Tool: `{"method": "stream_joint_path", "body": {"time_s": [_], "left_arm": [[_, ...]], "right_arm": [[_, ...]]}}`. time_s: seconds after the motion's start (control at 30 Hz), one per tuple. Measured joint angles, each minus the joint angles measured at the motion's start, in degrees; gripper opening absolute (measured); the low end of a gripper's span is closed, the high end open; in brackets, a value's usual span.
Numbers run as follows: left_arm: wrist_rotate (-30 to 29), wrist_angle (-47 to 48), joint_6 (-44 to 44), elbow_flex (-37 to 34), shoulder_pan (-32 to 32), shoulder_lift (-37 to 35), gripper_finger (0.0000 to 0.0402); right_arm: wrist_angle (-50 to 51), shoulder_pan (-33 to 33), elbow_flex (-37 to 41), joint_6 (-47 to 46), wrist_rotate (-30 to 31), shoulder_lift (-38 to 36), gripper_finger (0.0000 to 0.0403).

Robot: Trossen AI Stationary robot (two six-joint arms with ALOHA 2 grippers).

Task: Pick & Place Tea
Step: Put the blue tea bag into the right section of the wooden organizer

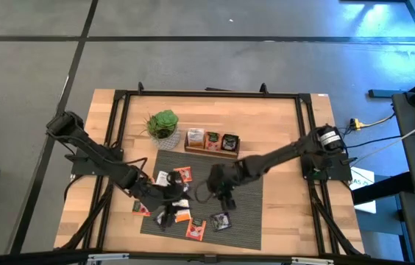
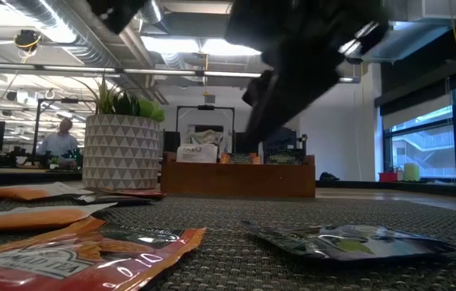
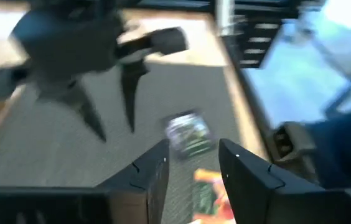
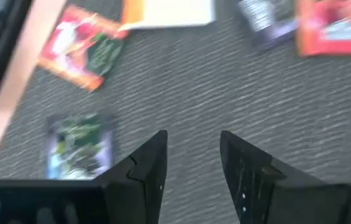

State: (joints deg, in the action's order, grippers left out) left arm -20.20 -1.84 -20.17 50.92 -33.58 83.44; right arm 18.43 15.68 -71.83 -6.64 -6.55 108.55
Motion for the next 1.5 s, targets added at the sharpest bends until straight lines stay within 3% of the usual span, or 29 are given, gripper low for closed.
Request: {"method": "stream_joint_path", "body": {"time_s": [0.17, 0.27, 0.5, 0.63, 0.8, 0.97, 1.2, 1.5], "left_arm": [[14.72, -10.23, 5.17, 0.06, 4.4, 4.18, 0.0136], [19.62, -10.6, 4.97, 1.38, 7.02, 7.44, 0.0136], [33.03, -8.88, 11.22, 11.32, 9.02, 18.94, 0.0136], [31.44, -4.58, 12.34, 17.25, 8.48, 25.58, 0.0136], [27.91, -4.85, 10.79, 20.36, 7.55, 32.93, 0.0136], [27.68, -4.38, 6.27, 20.64, 7.86, 36.32, 0.0136], [27.66, -3.0, 3.89, 20.64, 7.8, 37.26, 0.0136], [27.45, -3.66, 2.0, 20.8, 7.96, 38.53, 0.0136]], "right_arm": [[1.54, 3.99, 0.0, -5.48, 0.02, -0.51, 0.0149], [2.19, 7.26, 0.45, -8.57, 2.58, -1.44, 0.0149], [-9.74, 14.35, 12.4, -27.02, 11.93, -8.16, 0.0149], [-19.31, 16.72, 18.5, -40.45, 12.03, -10.23, 0.0149], [-24.93, 18.52, 21.87, -49.63, 12.14, -9.5, 0.0149], [-25.63, 19.76, 23.1, -54.37, 14.67, -7.81, 0.0156], [-29.21, 20.22, 23.34, -63.65, 14.84, -3.18, 0.0204], [-33.72, 20.2, 23.34, -63.86, 15.19, -1.44, 0.0223]]}}
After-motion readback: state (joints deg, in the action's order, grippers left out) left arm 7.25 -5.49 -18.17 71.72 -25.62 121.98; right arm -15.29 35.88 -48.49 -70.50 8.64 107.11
